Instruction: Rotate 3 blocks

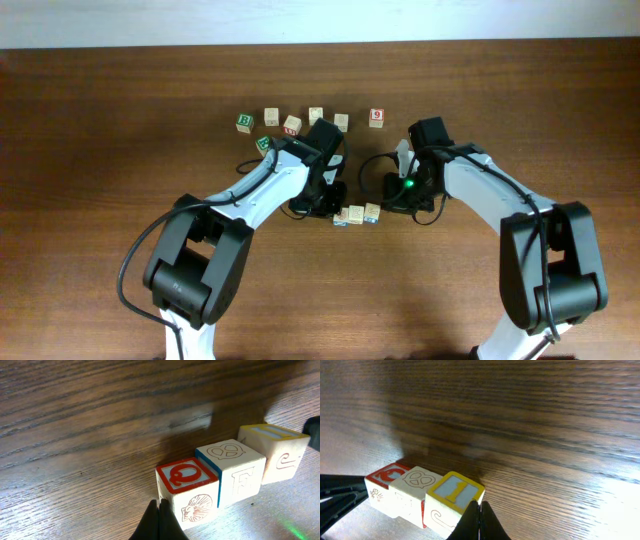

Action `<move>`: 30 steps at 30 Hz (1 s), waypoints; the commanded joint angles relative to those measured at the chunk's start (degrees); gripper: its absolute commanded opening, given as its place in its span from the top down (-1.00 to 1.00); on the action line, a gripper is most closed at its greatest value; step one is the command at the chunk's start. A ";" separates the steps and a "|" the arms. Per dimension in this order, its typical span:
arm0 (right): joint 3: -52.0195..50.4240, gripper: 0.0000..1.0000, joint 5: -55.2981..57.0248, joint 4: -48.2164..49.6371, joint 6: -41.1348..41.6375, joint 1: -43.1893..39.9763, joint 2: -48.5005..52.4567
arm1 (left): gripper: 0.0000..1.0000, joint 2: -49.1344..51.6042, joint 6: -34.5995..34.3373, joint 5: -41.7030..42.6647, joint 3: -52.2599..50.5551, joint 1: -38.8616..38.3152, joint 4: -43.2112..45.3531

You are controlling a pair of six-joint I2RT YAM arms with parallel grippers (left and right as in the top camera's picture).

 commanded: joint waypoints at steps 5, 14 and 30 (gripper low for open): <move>-0.33 0.92 -3.37 0.28 -4.66 0.46 0.81 | 1.00 0.61 -0.42 0.44 0.76 -0.13 0.07; 6.21 0.89 -1.57 -1.73 -4.31 0.48 0.76 | 1.00 0.61 -0.42 0.42 0.76 -0.13 0.11; 6.32 0.92 1.22 -2.03 2.56 3.34 2.82 | 1.00 0.61 -5.86 3.56 0.79 -0.31 1.77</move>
